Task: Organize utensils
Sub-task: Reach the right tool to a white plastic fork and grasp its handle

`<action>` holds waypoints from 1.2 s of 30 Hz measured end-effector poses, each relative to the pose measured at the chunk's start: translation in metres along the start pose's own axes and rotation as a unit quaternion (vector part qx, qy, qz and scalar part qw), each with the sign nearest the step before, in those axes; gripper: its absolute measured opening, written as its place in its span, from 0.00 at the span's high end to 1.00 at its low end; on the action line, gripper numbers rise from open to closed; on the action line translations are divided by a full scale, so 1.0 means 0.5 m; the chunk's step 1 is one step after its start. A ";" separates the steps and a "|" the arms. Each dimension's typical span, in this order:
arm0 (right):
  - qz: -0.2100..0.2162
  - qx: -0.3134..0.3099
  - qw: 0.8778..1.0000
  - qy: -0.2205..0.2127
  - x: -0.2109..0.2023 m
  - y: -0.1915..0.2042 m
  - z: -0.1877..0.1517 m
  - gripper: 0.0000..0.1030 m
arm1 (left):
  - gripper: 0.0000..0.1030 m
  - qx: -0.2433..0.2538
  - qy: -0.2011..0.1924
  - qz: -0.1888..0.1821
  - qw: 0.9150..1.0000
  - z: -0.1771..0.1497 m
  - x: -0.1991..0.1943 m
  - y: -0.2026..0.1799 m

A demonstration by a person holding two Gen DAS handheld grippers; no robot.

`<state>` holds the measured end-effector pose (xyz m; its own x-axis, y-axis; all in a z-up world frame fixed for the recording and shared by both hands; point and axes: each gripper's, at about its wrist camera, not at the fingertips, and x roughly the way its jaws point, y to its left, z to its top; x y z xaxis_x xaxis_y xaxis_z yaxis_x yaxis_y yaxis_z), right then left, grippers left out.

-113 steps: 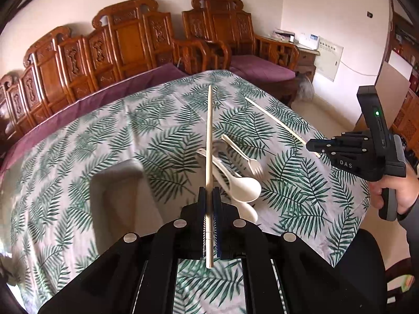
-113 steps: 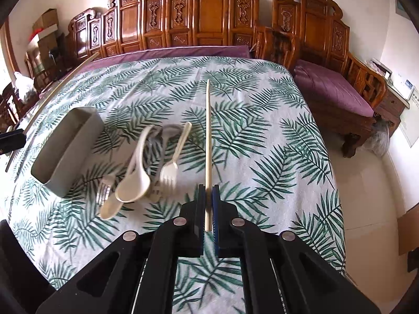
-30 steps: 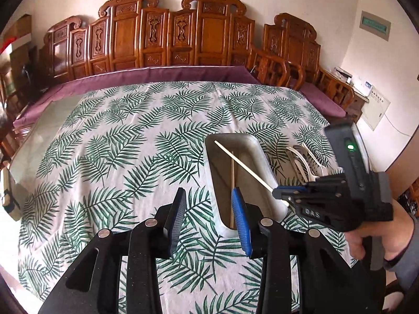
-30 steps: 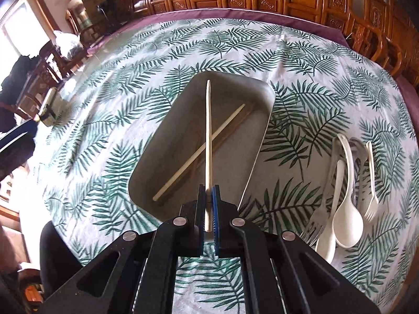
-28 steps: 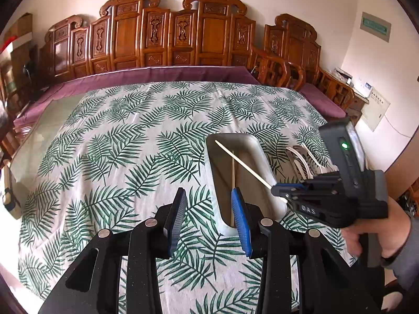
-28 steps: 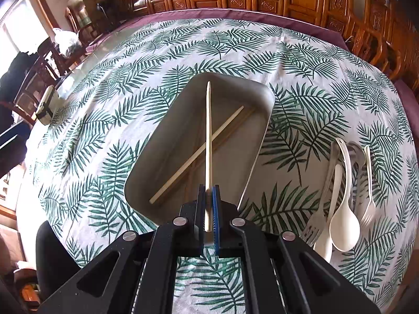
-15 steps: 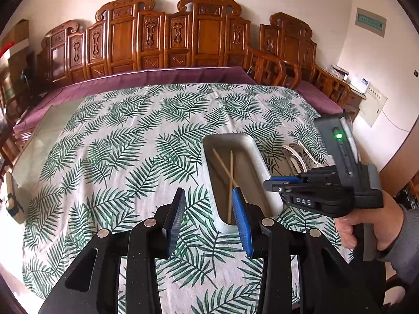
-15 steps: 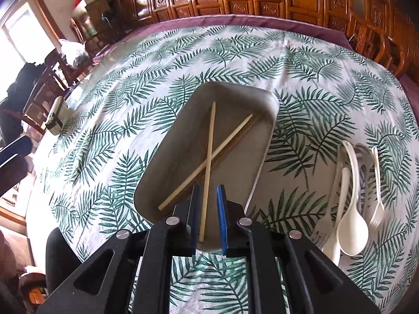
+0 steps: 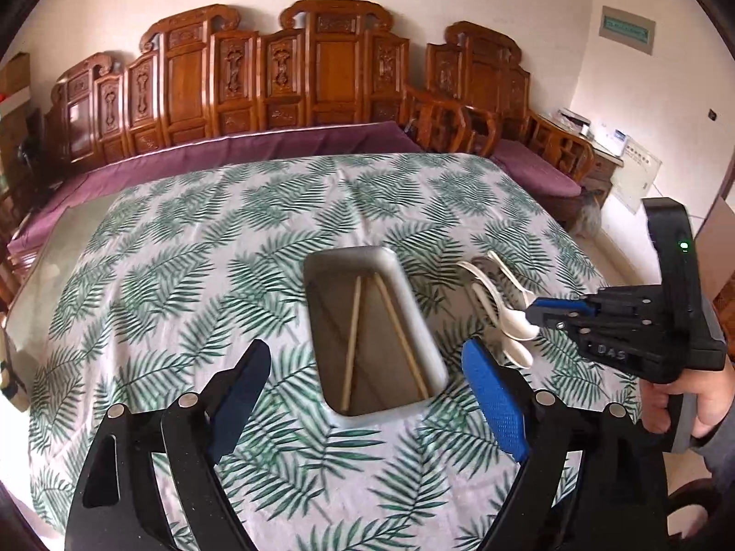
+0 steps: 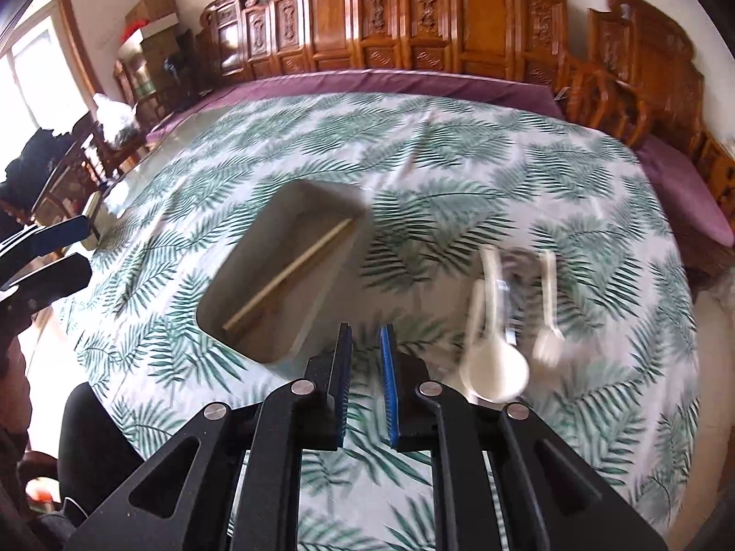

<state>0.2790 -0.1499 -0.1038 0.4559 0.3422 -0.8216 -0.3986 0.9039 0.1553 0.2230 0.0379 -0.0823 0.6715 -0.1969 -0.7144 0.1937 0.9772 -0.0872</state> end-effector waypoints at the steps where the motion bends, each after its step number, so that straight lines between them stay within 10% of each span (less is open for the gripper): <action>1: -0.004 0.006 1.000 -0.001 -0.009 -0.016 -0.009 0.86 | 0.20 0.003 0.001 -0.001 1.000 0.002 0.004 -0.010; 18: -0.044 0.068 0.997 -0.003 -0.049 -0.187 -0.096 0.76 | 0.08 0.035 0.040 -0.032 0.998 -0.001 0.119 -0.151; 36: -0.047 0.078 0.992 0.083 0.192 -0.308 0.019 0.73 | 0.08 0.058 0.065 -0.060 0.994 -0.005 0.191 -0.209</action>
<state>0.3918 -0.2538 -0.2016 0.3431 0.2194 -0.9133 -0.2265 0.9630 0.1462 0.2652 -0.0829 -0.1431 0.5425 -0.2919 -0.7877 0.3524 0.9303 -0.1021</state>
